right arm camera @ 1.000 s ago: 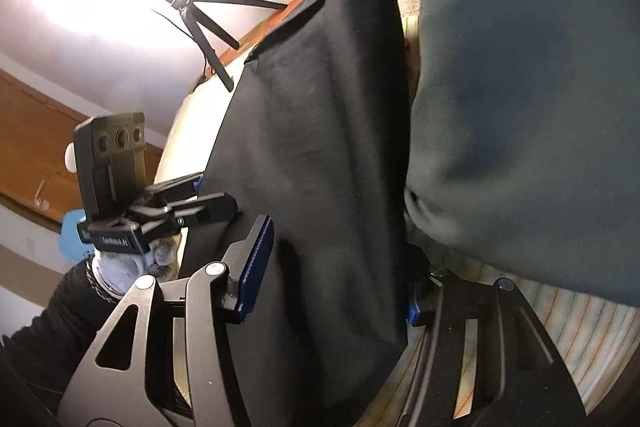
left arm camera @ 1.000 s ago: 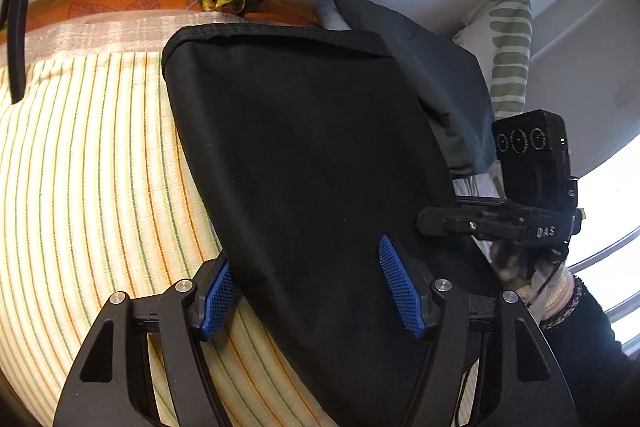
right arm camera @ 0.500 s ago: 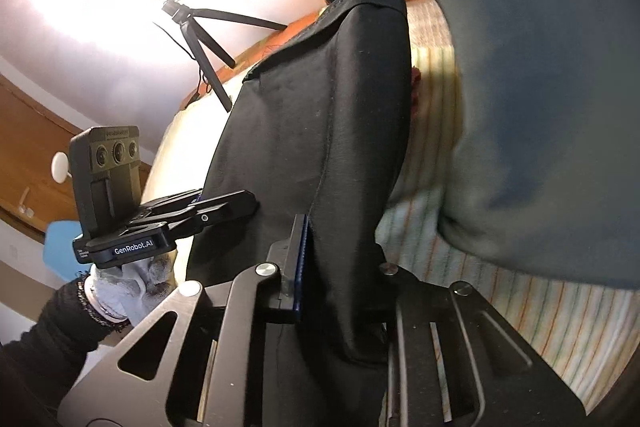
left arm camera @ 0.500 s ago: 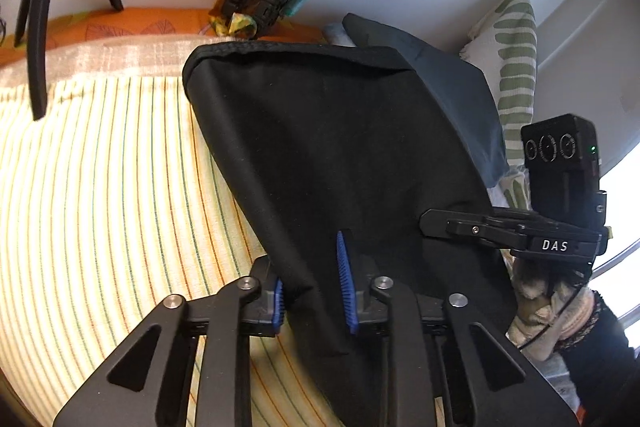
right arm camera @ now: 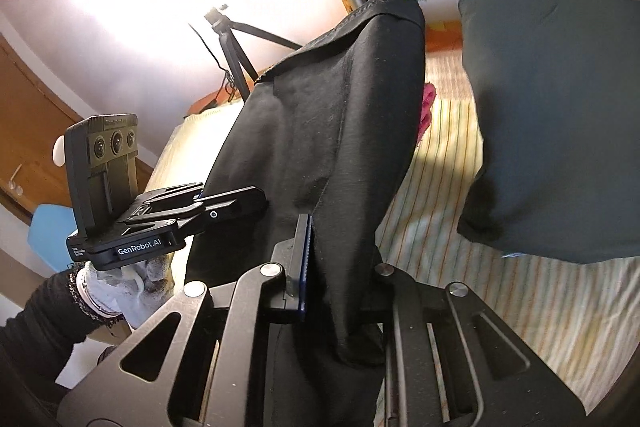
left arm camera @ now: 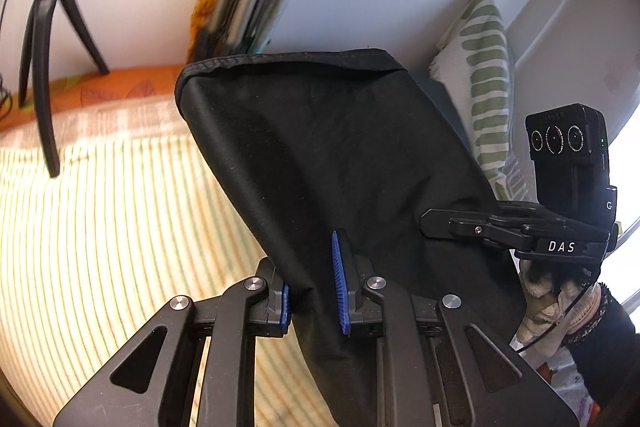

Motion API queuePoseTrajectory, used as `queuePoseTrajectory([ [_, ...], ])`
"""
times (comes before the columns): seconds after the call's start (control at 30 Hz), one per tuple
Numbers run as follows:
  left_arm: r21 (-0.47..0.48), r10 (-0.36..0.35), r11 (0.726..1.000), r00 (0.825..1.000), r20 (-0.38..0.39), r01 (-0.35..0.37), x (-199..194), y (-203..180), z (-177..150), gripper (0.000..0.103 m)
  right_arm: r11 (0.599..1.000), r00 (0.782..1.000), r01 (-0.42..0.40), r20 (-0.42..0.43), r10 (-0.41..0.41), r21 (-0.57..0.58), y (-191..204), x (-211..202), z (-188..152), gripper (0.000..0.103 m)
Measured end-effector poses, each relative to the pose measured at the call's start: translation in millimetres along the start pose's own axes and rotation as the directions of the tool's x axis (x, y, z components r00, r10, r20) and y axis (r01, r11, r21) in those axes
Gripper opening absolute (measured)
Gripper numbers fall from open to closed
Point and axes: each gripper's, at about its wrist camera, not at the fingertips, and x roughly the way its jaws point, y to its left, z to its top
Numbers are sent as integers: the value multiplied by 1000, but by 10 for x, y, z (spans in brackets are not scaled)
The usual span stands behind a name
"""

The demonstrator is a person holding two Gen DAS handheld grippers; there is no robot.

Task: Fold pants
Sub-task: 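Carry the trousers with both grippers onto the stack of folded clothes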

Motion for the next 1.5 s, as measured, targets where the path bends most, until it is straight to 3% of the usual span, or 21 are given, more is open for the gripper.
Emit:
queuePoseTrajectory([
  [0.33, 81, -41, 996, 998, 57, 36, 32, -511, 428, 15, 995, 994, 76, 80, -71, -57, 13, -630, 241, 15],
  [0.57, 176, -66, 983, 993, 95, 49, 322, -950, 872, 15, 990, 983, 134, 133, -128, -41, -305, -1067, 523, 15],
  [0.77, 190, -100, 978, 991, 94, 81, 668, -1173, 1159, 15, 980, 968, 198, 161, -192, -25, -623, -1298, 771, 15],
  [1.0, 194, -107, 977, 990, 92, 87, 960, -1255, 1348, 15, 971, 957, 240, 171, -234, -18, -964, -1345, 991, 15],
  [1.2, 160, -106, 983, 992, 75, 93, 1191, -1149, 1427, 15, 973, 961, 232, 157, -227, -10, -1305, -1242, 1117, 15],
  [1.5, 129, -50, 991, 998, 31, 46, 1660, -1123, 1443, 15, 968, 962, 252, 110, -250, -6, -1722, -995, 1205, 15],
])
